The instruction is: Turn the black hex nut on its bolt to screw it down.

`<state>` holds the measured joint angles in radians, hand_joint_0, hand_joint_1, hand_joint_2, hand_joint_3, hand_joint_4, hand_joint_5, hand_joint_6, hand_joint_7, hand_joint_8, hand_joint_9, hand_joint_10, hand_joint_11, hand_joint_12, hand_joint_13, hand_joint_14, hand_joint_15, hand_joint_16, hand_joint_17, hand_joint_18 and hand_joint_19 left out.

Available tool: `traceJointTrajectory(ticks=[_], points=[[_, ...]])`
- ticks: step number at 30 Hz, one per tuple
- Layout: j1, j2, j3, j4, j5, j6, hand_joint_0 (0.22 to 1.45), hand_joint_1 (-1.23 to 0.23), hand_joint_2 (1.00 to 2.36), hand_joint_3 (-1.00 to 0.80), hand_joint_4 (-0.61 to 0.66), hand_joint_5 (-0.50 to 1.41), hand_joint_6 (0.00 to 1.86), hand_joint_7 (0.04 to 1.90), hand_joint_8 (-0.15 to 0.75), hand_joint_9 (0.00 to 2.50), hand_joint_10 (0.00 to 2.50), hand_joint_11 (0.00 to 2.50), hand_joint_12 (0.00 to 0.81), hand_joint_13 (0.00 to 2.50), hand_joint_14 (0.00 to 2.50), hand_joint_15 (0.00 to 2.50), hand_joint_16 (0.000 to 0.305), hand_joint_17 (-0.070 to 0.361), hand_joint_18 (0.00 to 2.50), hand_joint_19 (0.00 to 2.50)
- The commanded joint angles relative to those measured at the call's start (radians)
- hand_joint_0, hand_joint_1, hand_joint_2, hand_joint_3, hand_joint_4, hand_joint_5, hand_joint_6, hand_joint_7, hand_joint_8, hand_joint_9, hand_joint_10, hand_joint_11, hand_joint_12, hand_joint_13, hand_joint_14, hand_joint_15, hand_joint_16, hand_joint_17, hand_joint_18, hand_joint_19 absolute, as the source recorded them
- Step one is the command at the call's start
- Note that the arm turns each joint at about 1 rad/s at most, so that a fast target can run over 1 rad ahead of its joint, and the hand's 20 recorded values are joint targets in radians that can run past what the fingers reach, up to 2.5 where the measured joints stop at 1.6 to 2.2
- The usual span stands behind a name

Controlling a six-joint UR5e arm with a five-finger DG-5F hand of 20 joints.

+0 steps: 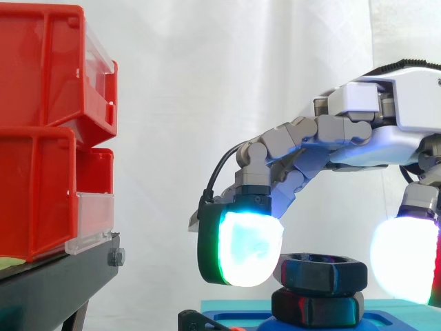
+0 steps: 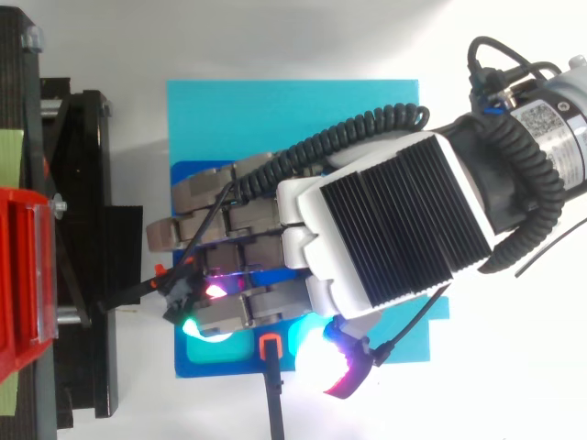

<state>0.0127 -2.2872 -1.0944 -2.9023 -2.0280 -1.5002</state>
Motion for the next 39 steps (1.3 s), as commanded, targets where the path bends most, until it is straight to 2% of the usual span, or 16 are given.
traceJointTrajectory(ticks=[1,11,20,22,29,39], points=[[-0.003,0.0,0.001,0.002,-0.001,0.0,0.45,-0.61,1.0,-0.5,0.2,-0.05,0.5,1.18,0.279,0.71,0.02,0.34,0.353,0.44,0.0,0.09,0.059,0.132,0.35,0.34],[-0.011,0.0,0.001,0.005,-0.003,-0.015,0.45,-0.6,1.0,-0.5,0.2,-0.03,0.5,1.27,0.281,0.72,0.02,0.34,0.354,0.44,0.0,0.09,0.059,0.132,0.35,0.33],[-0.025,0.0,-0.001,0.008,-0.012,-0.023,0.44,-0.58,1.0,-0.5,0.2,-0.02,0.5,1.33,0.286,0.74,0.01,0.34,0.359,0.45,0.0,0.09,0.06,0.134,0.35,0.33],[-0.034,0.0,-0.001,0.009,-0.018,-0.026,0.42,-0.53,1.0,-0.5,0.21,-0.02,0.5,1.33,0.295,0.74,0.01,0.33,0.366,0.45,0.0,0.09,0.061,0.138,0.36,0.33],[-0.048,0.0,-0.001,0.018,-0.032,-0.026,0.36,-0.37,1.0,-0.5,0.25,-0.02,0.5,1.28,0.321,0.76,0.01,0.33,0.4,0.47,0.0,0.08,0.069,0.154,0.38,0.32],[-0.074,-0.002,-0.001,0.035,-0.058,-0.026,0.37,-0.37,1.0,-0.5,0.25,-0.02,0.5,1.25,0.319,0.76,0.01,0.32,0.4,0.47,0.0,0.09,0.068,0.154,0.39,0.33]])
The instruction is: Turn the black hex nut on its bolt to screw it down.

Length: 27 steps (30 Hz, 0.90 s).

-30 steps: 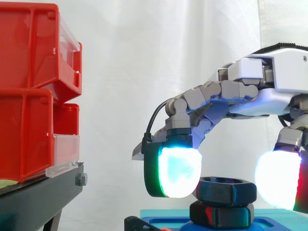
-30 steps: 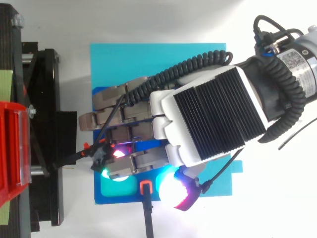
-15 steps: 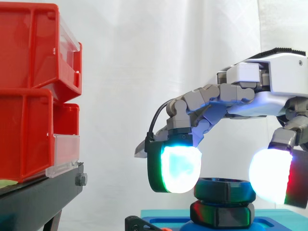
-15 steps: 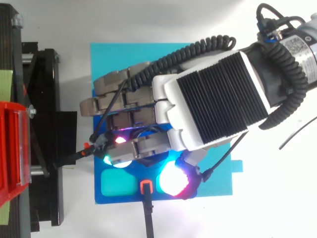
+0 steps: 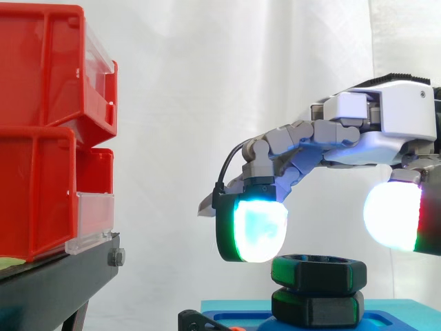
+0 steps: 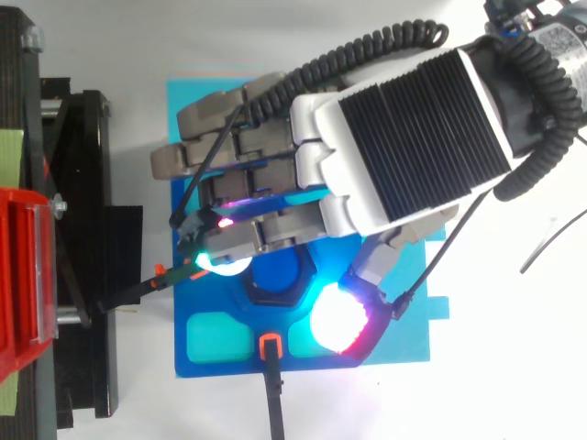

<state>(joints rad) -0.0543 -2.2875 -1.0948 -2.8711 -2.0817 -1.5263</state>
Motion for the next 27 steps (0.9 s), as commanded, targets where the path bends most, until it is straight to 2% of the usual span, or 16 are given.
traceJointTrajectory(ticks=[1,6,12,21,22,27], points=[[-0.009,-0.001,0.001,0.007,-0.009,0.0,0.37,-0.37,1.0,-0.5,0.26,-0.02,0.5,1.25,0.32,0.76,0.01,0.31,0.399,0.47,0.0,0.08,0.068,0.154,0.39,0.32],[-0.029,-0.001,0.0,0.029,-0.038,0.0,0.37,-0.37,1.0,-0.5,0.26,-0.03,0.5,1.24,0.319,0.77,0.01,0.31,0.396,0.47,0.0,0.09,0.068,0.153,0.39,0.32],[-0.032,0.0,0.0,0.047,-0.06,0.002,0.37,-0.37,1.0,-0.5,0.27,-0.04,0.5,1.16,0.319,0.77,0.01,0.32,0.397,0.47,0.0,0.08,0.068,0.152,0.39,0.32],[0.001,0.0,0.0,0.056,-0.038,0.003,0.38,-0.37,1.0,-0.5,0.26,-0.04,0.5,1.12,0.313,0.77,0.01,0.32,0.391,0.47,0.0,0.08,0.067,0.15,0.38,0.33],[0.011,0.0,0.0,0.052,-0.024,0.002,0.38,-0.37,1.0,-0.5,0.27,-0.04,0.5,1.12,0.315,0.77,0.01,0.32,0.391,0.47,0.0,0.09,0.067,0.15,0.38,0.33],[0.037,-0.001,0.0,0.047,0.006,0.002,0.38,-0.37,1.0,-0.5,0.26,-0.05,0.5,1.1,0.316,0.77,0.01,0.32,0.39,0.47,0.0,0.09,0.066,0.149,0.38,0.33]])
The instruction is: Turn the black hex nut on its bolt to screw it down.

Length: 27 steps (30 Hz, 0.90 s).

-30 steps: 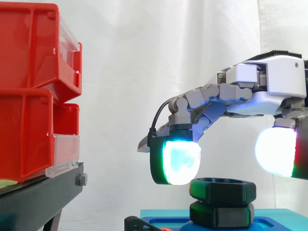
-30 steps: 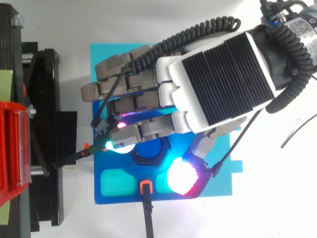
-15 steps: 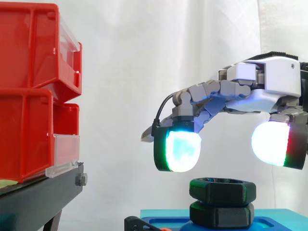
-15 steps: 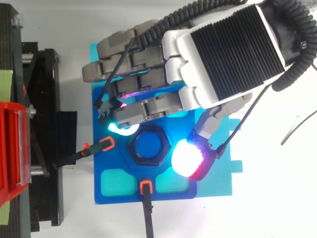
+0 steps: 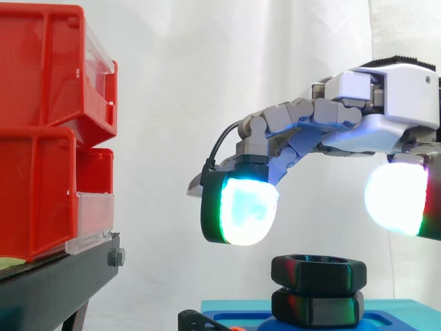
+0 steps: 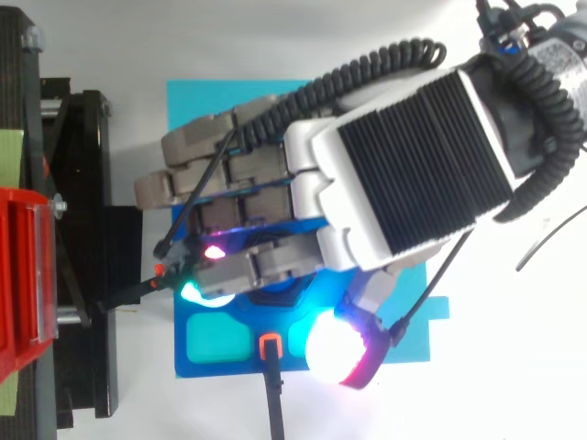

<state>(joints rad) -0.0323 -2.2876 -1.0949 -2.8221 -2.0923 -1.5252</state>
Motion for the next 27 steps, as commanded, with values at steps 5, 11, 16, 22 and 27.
traceJointTrajectory(ticks=[5,11,16,22,27], points=[[0.025,-0.029,0.001,0.0,0.02,0.002,0.39,-0.37,1.0,-0.5,0.27,-0.05,0.5,1.1,0.313,0.77,0.01,0.32,0.388,0.47,0.0,0.09,0.066,0.149,0.38,0.33],[0.026,-0.056,0.001,0.032,0.02,0.007,0.39,-0.37,1.0,-0.5,0.26,-0.05,0.5,1.1,0.312,0.76,0.01,0.32,0.387,0.47,0.0,0.09,0.066,0.148,0.39,0.33],[0.031,-0.055,0.001,0.035,0.02,0.008,0.39,-0.37,1.0,-0.5,0.26,-0.04,0.5,1.16,0.312,0.77,0.01,0.32,0.386,0.47,0.0,0.09,0.065,0.147,0.39,0.33],[0.031,-0.055,0.001,0.035,0.018,0.007,0.39,-0.36,1.0,-0.5,0.23,-0.03,0.5,1.26,0.313,0.77,0.01,0.33,0.386,0.47,0.0,0.09,0.065,0.147,0.39,0.33],[0.031,-0.055,0.001,0.041,0.018,0.008,0.39,-0.36,1.0,-0.5,0.22,-0.02,0.5,1.33,0.316,0.77,0.01,0.33,0.387,0.47,0.0,0.09,0.065,0.146,0.38,0.33]])
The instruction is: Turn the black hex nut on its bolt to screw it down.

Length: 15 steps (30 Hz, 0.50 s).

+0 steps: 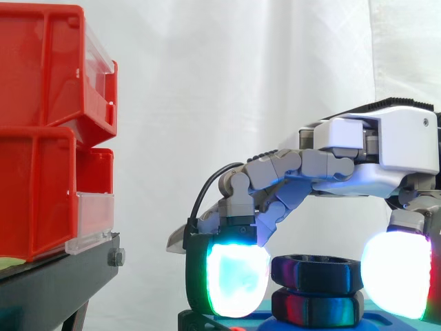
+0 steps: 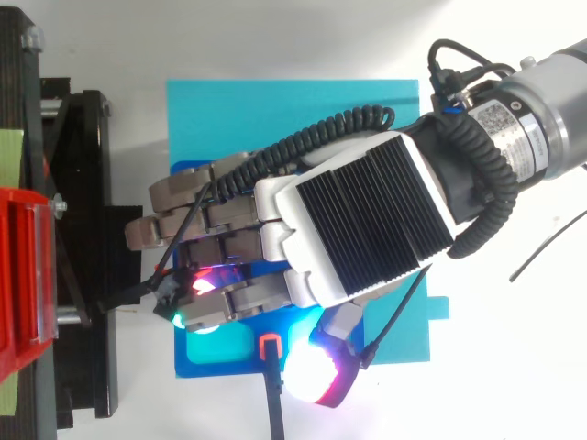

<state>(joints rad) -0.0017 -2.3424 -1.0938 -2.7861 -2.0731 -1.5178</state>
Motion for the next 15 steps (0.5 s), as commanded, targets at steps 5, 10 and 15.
traceJointTrajectory(ticks=[5,10,15], points=[[0.003,0.0,0.002,0.005,-0.002,-0.001,0.39,-0.36,1.0,-0.5,0.21,-0.02,0.5,1.38,0.314,0.78,0.01,0.33,0.386,0.47,0.0,0.08,0.064,0.145,0.38,0.33],[0.003,0.0,0.014,-0.003,-0.004,0.001,0.39,-0.36,1.0,-0.5,0.21,-0.02,0.54,1.34,0.316,0.78,0.01,0.33,0.386,0.47,0.0,0.09,0.064,0.144,0.39,0.33],[0.002,0.0,0.025,-0.012,-0.007,0.001,0.39,-0.36,1.0,-0.5,0.2,-0.03,0.61,1.22,0.317,0.8,0.02,0.36,0.386,0.48,0.0,0.09,0.064,0.144,0.4,0.32]])
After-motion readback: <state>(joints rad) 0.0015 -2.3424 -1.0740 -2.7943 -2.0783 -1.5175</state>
